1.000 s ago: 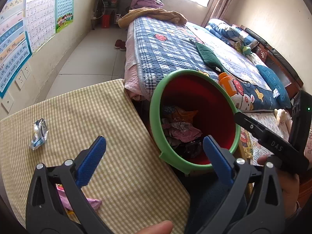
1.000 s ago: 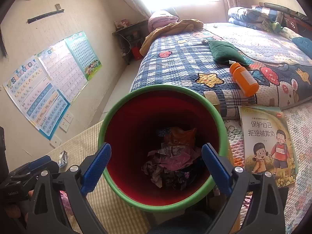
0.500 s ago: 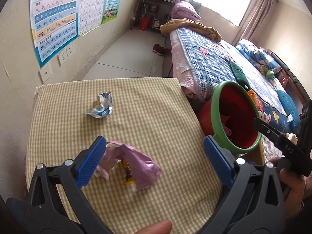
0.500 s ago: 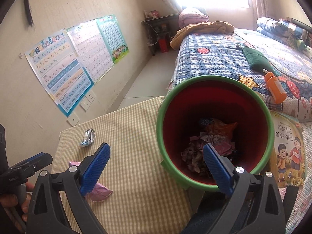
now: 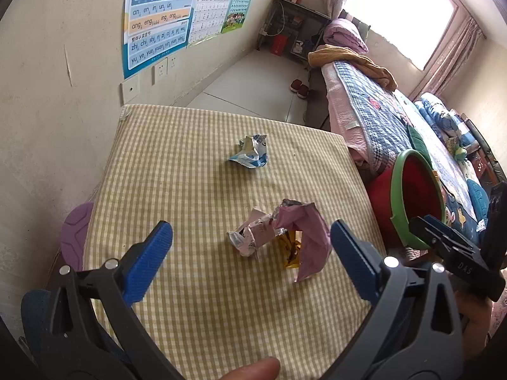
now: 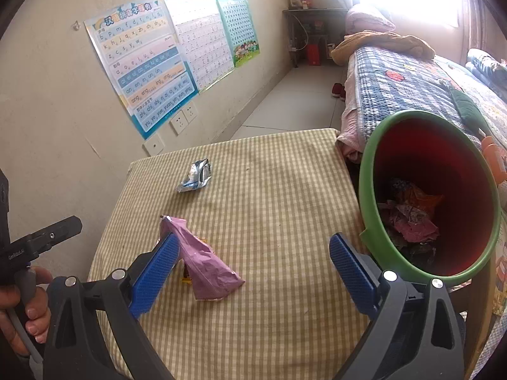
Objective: Collect trash
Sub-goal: 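Move both open tools back over the remaining trash on the table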
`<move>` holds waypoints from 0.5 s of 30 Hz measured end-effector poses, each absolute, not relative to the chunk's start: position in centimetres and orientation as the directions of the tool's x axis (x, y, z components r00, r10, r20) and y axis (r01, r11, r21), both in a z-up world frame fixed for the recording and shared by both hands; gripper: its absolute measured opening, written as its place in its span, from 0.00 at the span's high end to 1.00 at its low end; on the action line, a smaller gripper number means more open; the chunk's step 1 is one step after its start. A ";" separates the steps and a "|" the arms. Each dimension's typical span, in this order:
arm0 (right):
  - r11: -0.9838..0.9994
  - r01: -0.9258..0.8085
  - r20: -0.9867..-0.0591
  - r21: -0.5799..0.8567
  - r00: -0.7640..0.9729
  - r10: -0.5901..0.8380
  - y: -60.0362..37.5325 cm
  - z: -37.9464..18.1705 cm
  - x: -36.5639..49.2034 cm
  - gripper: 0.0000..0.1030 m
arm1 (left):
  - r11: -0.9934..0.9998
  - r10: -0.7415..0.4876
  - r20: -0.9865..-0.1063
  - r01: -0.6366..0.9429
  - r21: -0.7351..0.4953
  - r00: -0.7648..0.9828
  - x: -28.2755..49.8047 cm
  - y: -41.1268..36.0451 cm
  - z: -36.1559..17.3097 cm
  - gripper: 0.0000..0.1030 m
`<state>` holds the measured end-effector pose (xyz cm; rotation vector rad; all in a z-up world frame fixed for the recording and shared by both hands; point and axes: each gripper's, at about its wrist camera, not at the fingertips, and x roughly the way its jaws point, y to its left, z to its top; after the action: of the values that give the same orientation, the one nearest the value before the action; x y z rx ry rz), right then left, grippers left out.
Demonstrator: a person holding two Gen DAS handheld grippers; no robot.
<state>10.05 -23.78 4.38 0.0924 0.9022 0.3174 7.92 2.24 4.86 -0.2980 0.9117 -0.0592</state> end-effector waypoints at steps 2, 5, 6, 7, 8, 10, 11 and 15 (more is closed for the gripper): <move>0.944 -0.259 -0.768 0.205 0.555 0.319 -22.6 3.7 10.0 0.10 | 0.955 -0.171 -0.775 -0.091 -0.282 0.608 7.6 3.0 4.4 0.05; 0.933 -0.301 -0.789 0.196 0.517 0.333 -20.7 2.6 9.8 0.10 | 0.950 -0.169 -0.779 -0.111 -0.292 0.604 7.3 4.1 3.8 0.05; 0.929 -0.314 -0.794 0.195 0.506 0.338 -20.1 2.2 9.8 0.10 | 0.949 -0.168 -0.780 -0.116 -0.295 0.603 7.2 4.3 3.6 0.05; 0.925 -0.326 -0.800 0.193 0.494 0.341 -19.6 1.8 9.7 0.10 | 0.947 -0.169 -0.781 -0.120 -0.298 0.601 7.1 4.6 3.3 0.05; 0.922 -0.336 -0.806 0.192 0.483 0.343 -19.1 1.4 9.7 0.10 | 0.946 -0.171 -0.783 -0.123 -0.301 0.598 7.0 4.6 3.1 0.05; 0.917 -0.349 -0.816 0.194 0.461 0.348 -18.2 0.6 9.8 0.10 | 0.944 -0.178 -0.788 -0.124 -0.305 0.589 7.1 4.7 2.6 0.05; 0.914 -0.353 -0.821 0.200 0.448 0.353 -17.8 0.1 9.9 0.10 | 0.944 -0.180 -0.791 -0.123 -0.305 0.584 7.1 4.7 2.3 0.05; 0.906 -0.372 -0.843 0.200 0.406 0.353 -16.7 -1.4 10.4 0.10 | 0.941 -0.187 -0.804 -0.132 -0.311 0.565 7.2 4.9 1.0 0.05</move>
<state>10.45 -16.71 -1.41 -0.0206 1.0581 0.4571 7.19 4.91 1.01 -0.3576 0.9755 -0.0329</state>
